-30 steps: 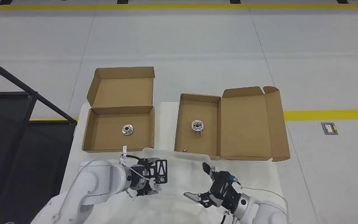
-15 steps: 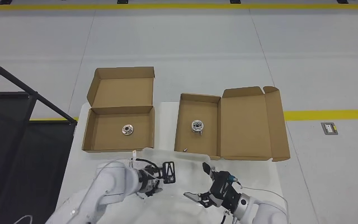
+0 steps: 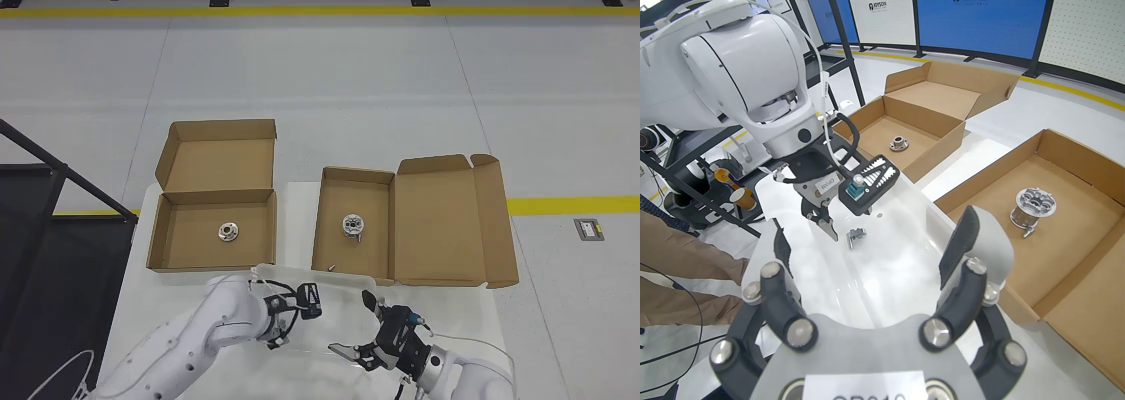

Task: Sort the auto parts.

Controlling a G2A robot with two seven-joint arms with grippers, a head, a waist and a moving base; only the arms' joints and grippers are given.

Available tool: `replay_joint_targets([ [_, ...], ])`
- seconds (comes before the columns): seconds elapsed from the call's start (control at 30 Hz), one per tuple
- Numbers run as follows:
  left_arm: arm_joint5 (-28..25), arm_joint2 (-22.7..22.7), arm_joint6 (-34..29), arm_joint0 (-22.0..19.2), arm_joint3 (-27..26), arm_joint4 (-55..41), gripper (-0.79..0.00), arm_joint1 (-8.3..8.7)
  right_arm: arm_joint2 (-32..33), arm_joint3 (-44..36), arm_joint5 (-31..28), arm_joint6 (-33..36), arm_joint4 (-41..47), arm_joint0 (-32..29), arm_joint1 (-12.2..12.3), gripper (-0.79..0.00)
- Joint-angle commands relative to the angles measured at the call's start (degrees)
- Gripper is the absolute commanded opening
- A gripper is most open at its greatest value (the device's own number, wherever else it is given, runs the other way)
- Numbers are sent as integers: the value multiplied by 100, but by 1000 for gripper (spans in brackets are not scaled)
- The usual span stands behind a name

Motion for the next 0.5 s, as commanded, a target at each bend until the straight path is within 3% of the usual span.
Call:
replay_joint_targets([
  [0.0,122,138,-119,-112,193,-75,-289,-65,1,0,0,0,0,-1,0,0],
  [0.13,383,301,-232,-253,437,-78,-391,-181,1,0,0,0,0,-1,0,0],
  [0.47,715,562,-151,-446,967,57,-385,-408,1,0,0,0,0,-1,0,0],
])
